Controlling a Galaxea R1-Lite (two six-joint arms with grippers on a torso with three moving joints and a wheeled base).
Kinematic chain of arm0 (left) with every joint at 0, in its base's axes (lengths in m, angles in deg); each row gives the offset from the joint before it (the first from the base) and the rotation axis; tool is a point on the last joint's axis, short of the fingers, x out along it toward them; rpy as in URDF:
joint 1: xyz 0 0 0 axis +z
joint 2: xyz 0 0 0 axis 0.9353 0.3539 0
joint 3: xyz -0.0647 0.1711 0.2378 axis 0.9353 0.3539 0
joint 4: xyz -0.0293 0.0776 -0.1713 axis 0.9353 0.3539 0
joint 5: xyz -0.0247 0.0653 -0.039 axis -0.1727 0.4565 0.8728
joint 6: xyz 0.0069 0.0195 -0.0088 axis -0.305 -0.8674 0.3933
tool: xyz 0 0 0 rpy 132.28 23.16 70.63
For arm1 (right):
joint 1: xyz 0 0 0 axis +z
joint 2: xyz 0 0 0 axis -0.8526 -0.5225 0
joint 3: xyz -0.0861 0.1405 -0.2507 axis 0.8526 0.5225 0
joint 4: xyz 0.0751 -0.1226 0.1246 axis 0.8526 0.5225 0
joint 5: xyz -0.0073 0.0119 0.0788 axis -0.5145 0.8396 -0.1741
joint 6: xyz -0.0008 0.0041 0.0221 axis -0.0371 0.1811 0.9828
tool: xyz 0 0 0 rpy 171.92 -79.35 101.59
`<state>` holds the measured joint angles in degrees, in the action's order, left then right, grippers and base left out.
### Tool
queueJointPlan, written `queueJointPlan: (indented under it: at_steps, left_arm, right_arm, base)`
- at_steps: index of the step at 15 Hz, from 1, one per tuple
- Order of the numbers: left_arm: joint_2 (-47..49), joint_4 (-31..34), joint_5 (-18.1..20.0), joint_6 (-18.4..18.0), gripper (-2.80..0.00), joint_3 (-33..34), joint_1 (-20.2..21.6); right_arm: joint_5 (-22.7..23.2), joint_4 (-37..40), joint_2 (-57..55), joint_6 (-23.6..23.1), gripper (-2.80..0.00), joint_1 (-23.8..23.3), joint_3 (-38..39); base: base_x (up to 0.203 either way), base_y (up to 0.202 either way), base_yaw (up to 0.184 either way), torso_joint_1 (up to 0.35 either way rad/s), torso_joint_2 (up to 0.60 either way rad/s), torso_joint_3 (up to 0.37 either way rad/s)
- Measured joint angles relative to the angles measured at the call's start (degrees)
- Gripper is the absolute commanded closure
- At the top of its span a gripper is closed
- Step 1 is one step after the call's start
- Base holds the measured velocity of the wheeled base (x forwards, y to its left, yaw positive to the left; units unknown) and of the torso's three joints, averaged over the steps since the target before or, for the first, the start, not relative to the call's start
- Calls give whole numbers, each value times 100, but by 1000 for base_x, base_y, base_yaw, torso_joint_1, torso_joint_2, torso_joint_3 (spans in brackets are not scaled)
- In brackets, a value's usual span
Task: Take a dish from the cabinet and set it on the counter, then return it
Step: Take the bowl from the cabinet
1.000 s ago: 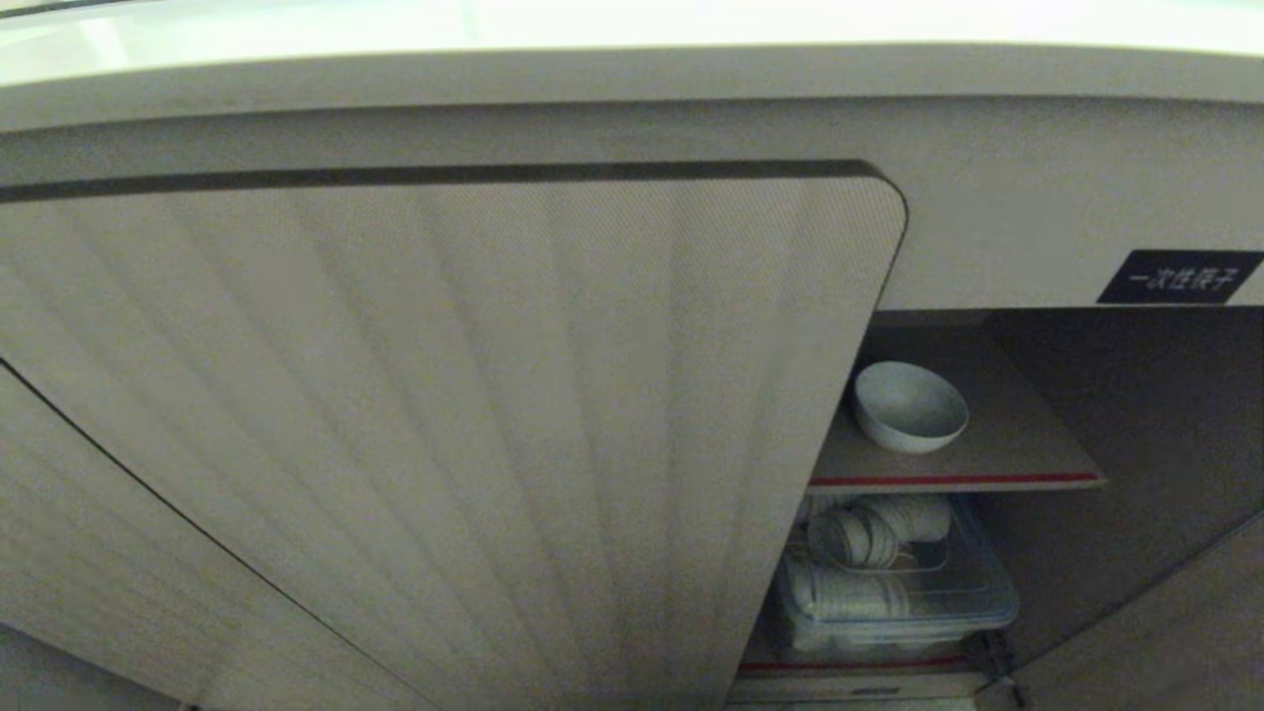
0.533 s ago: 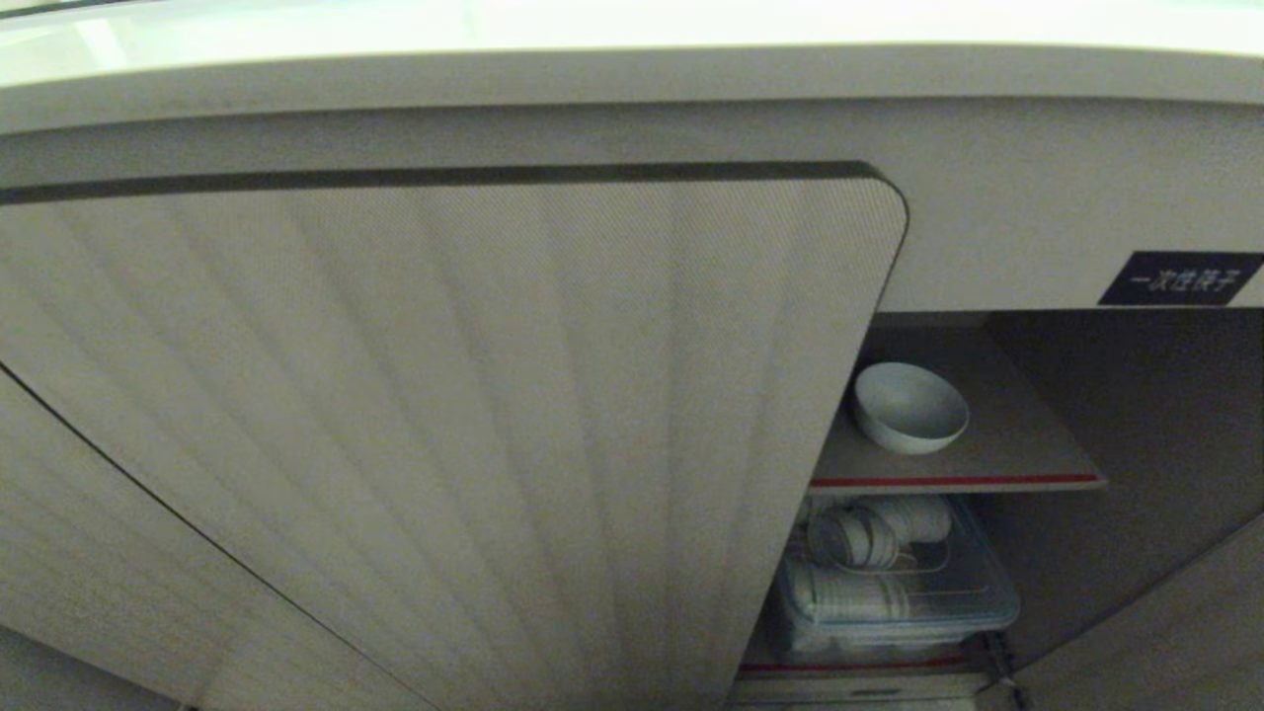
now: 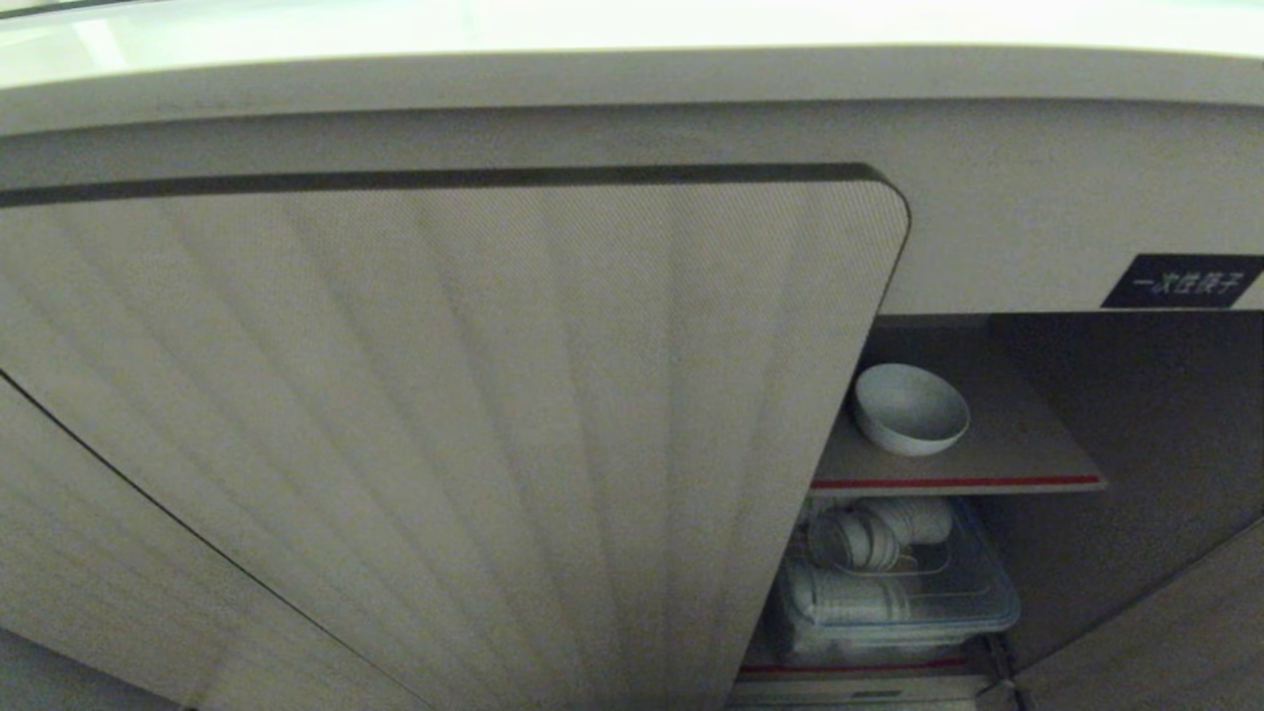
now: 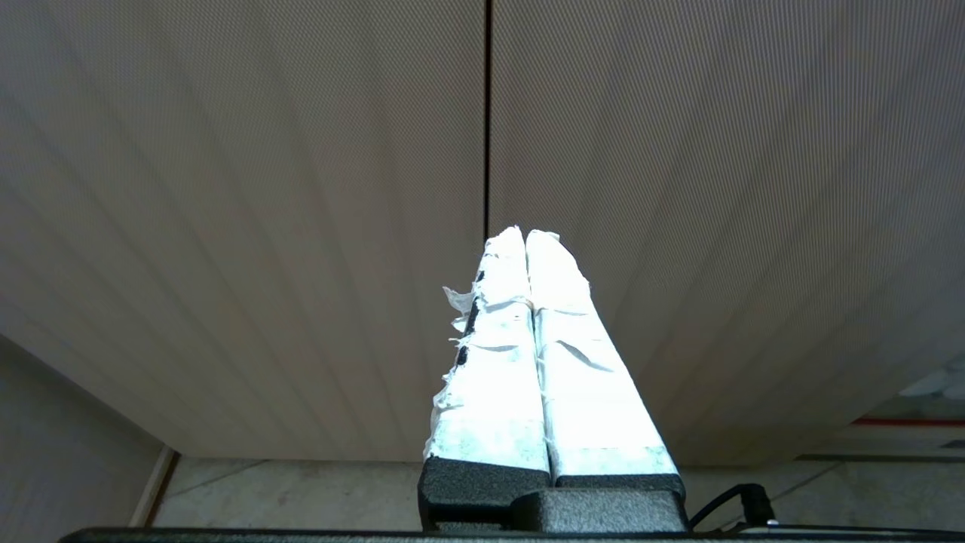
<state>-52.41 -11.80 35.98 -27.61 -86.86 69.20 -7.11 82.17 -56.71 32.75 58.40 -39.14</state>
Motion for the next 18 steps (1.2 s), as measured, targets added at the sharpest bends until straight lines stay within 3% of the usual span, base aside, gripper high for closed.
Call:
queueJointPlan:
  at_steps: [18]
  left_arm:
    - [0,-5,9,11,0,2,0]
  right_arm:
    - [2,0,0,-1,0,0,0]
  base:
    - [0,0,0,0,0,0]
